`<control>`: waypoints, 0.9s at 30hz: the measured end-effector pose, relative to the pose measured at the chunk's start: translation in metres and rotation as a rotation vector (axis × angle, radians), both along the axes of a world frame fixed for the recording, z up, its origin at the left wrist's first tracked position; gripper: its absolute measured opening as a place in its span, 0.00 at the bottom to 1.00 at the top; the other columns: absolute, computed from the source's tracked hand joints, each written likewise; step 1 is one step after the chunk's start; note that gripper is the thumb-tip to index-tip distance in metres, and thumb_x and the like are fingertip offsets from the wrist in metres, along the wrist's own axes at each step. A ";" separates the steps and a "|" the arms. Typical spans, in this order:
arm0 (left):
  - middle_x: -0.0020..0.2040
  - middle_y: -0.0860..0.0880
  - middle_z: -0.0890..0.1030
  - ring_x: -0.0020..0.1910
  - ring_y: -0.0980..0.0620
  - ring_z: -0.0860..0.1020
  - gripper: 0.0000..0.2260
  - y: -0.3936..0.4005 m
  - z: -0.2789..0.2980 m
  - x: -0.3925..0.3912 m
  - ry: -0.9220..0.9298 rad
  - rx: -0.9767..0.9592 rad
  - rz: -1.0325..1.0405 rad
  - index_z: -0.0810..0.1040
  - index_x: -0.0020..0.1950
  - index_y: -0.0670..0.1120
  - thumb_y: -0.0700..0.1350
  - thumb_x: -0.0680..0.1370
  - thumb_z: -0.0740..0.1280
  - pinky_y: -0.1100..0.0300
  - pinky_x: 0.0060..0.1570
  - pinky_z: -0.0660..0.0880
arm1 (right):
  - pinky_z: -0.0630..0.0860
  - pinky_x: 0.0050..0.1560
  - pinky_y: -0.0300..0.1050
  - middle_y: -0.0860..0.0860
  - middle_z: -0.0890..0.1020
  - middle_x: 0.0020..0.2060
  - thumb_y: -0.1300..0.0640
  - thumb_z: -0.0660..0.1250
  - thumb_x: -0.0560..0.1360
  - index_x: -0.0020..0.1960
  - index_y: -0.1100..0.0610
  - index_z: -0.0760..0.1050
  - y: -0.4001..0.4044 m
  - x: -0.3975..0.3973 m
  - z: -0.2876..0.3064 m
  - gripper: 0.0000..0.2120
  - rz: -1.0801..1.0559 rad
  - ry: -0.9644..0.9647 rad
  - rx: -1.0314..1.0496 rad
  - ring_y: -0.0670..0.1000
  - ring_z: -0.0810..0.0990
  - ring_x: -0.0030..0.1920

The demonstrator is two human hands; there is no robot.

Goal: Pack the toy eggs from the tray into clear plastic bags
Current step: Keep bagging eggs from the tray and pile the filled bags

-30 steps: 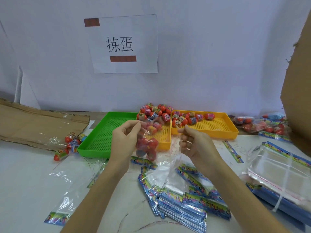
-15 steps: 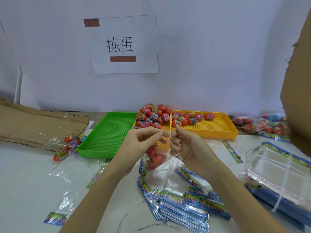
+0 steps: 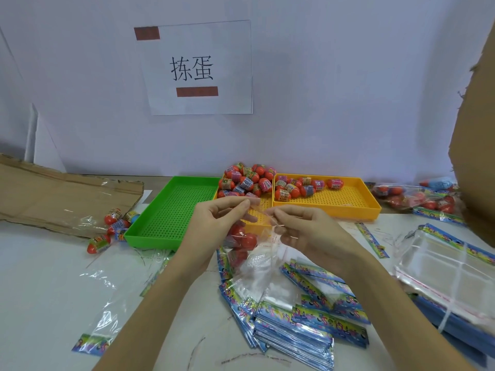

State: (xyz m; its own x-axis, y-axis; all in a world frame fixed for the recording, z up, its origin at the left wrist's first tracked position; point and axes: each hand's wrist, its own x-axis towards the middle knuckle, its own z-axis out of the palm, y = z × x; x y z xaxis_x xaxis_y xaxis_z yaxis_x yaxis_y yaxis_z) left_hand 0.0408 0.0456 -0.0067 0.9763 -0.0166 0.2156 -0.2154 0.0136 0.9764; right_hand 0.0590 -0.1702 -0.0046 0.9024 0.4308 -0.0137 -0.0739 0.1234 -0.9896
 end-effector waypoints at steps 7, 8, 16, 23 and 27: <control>0.51 0.38 0.88 0.56 0.37 0.86 0.09 0.001 0.001 0.000 -0.007 -0.031 -0.004 0.88 0.59 0.43 0.42 0.82 0.70 0.41 0.61 0.82 | 0.79 0.52 0.42 0.54 0.85 0.56 0.53 0.71 0.80 0.64 0.53 0.83 0.001 -0.004 0.005 0.14 0.139 0.078 0.011 0.50 0.84 0.53; 0.50 0.38 0.88 0.55 0.37 0.86 0.09 0.001 0.001 0.000 -0.008 -0.030 -0.004 0.88 0.60 0.44 0.43 0.82 0.70 0.42 0.62 0.82 | 0.79 0.51 0.42 0.53 0.86 0.54 0.53 0.73 0.78 0.62 0.52 0.84 0.003 -0.005 0.005 0.14 0.104 0.073 0.001 0.49 0.84 0.50; 0.43 0.42 0.88 0.45 0.52 0.86 0.09 0.000 0.002 -0.001 -0.040 0.038 -0.010 0.88 0.59 0.48 0.44 0.81 0.71 0.63 0.48 0.80 | 0.79 0.45 0.41 0.51 0.85 0.44 0.43 0.66 0.80 0.57 0.56 0.86 0.013 -0.007 0.003 0.19 -0.012 0.083 0.015 0.47 0.82 0.42; 0.45 0.44 0.89 0.47 0.51 0.87 0.09 -0.001 0.003 -0.002 -0.040 0.067 -0.025 0.88 0.59 0.49 0.44 0.81 0.71 0.60 0.49 0.81 | 0.77 0.43 0.39 0.52 0.80 0.41 0.51 0.76 0.75 0.52 0.58 0.87 0.008 -0.004 -0.002 0.12 0.004 0.019 0.000 0.48 0.77 0.41; 0.46 0.43 0.89 0.49 0.46 0.87 0.09 -0.002 0.003 -0.003 -0.040 0.072 -0.038 0.88 0.59 0.48 0.43 0.81 0.71 0.53 0.54 0.83 | 0.79 0.42 0.40 0.55 0.85 0.46 0.52 0.73 0.78 0.58 0.60 0.85 0.008 -0.004 0.000 0.14 0.054 0.152 0.121 0.49 0.84 0.42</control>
State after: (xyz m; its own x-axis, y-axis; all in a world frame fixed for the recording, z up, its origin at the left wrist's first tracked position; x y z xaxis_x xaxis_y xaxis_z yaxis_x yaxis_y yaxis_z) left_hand 0.0374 0.0441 -0.0040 0.9654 -0.0703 0.2511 -0.2547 -0.0472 0.9659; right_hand 0.0551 -0.1620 -0.0043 0.8694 0.4852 -0.0936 -0.2313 0.2322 -0.9448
